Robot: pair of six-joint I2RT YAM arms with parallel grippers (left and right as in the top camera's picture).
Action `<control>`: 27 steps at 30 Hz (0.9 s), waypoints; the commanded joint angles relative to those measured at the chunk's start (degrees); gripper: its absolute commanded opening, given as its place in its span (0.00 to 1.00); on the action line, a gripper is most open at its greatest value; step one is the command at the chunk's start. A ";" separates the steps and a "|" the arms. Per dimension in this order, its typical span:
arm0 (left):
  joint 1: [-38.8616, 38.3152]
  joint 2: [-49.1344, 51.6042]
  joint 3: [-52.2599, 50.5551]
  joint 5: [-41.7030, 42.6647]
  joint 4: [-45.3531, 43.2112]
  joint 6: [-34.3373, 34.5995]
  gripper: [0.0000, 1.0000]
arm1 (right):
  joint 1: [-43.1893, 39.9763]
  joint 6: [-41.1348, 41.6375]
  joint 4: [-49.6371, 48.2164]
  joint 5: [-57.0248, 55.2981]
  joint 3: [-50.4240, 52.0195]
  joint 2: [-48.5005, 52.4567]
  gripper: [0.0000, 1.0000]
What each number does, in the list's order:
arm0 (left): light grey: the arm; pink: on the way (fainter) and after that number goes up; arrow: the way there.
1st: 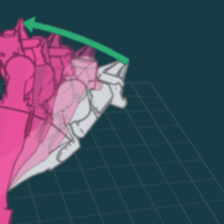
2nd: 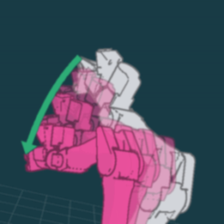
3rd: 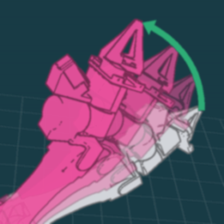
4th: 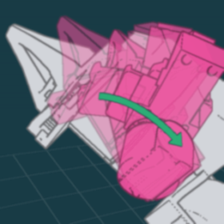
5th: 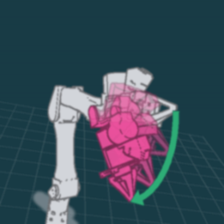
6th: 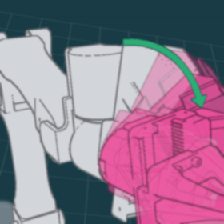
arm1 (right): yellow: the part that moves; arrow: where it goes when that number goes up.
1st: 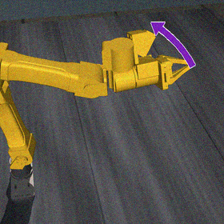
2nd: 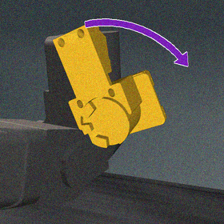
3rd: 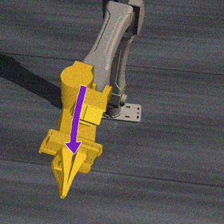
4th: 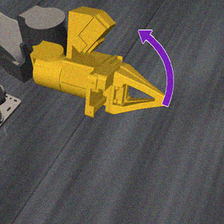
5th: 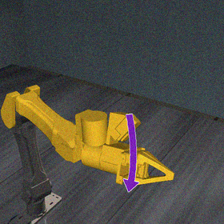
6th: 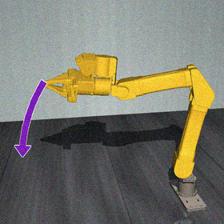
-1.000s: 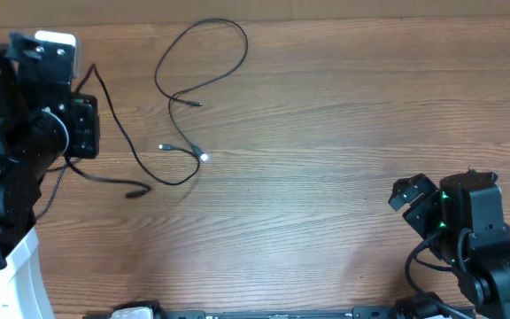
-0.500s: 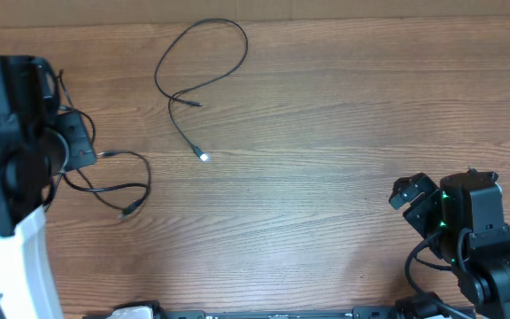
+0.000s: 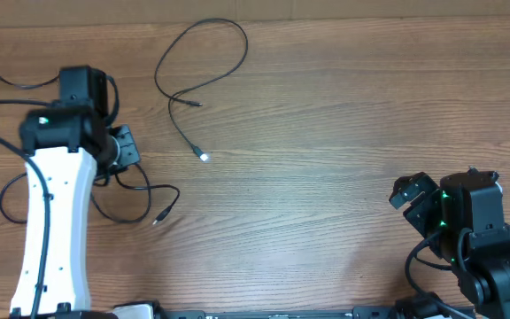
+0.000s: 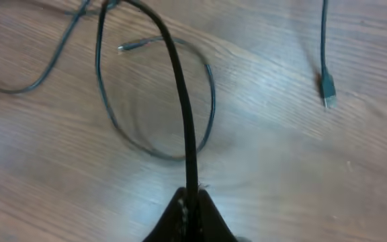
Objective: Untangle cables
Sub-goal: 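Lower the cable at the left edge and open the left gripper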
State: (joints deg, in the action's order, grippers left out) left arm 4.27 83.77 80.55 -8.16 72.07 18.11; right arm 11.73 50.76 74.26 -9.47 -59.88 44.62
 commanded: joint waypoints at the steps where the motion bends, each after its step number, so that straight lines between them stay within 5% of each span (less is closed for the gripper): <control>1: 0.22 0.31 -7.91 -2.95 -7.26 0.76 0.04 | 0.11 -0.17 -0.31 -1.03 -0.13 -0.20 1.00; 4: 0.22 1.27 -13.75 -2.69 -13.09 1.01 0.04 | 0.11 -0.17 -0.33 -1.03 -0.13 -0.20 1.00; 8: 0.22 3.69 -18.82 -2.25 -16.28 3.87 0.18 | 0.11 -0.17 -0.37 -1.03 -0.13 -0.20 1.00; 10: 0.22 4.33 -19.19 -2.34 -16.68 3.54 0.48 | 0.11 -0.17 -0.96 -1.03 -0.13 0.07 1.00; 11: 0.22 4.28 -18.62 -2.32 -16.59 3.13 0.80 | 0.11 -0.15 -1.31 -1.03 -0.13 0.24 1.00; 12: 0.22 4.28 -17.64 -2.29 -15.85 2.84 0.97 | 0.11 -0.15 -1.66 -1.01 -0.13 0.52 1.00; 23: 1.90 4.22 4.22 -3.15 -9.62 2.93 1.00 | 0.11 -0.17 -0.76 -0.96 -0.13 7.28 1.00; 27: 7.43 4.74 3.48 -2.14 -9.31 11.23 1.00 | 0.11 -0.24 -0.13 -1.03 -0.13 7.96 1.00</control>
State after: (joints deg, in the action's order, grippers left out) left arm 7.27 88.18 84.44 -10.09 61.76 22.63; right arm 11.73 50.74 74.04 -9.45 -59.88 52.90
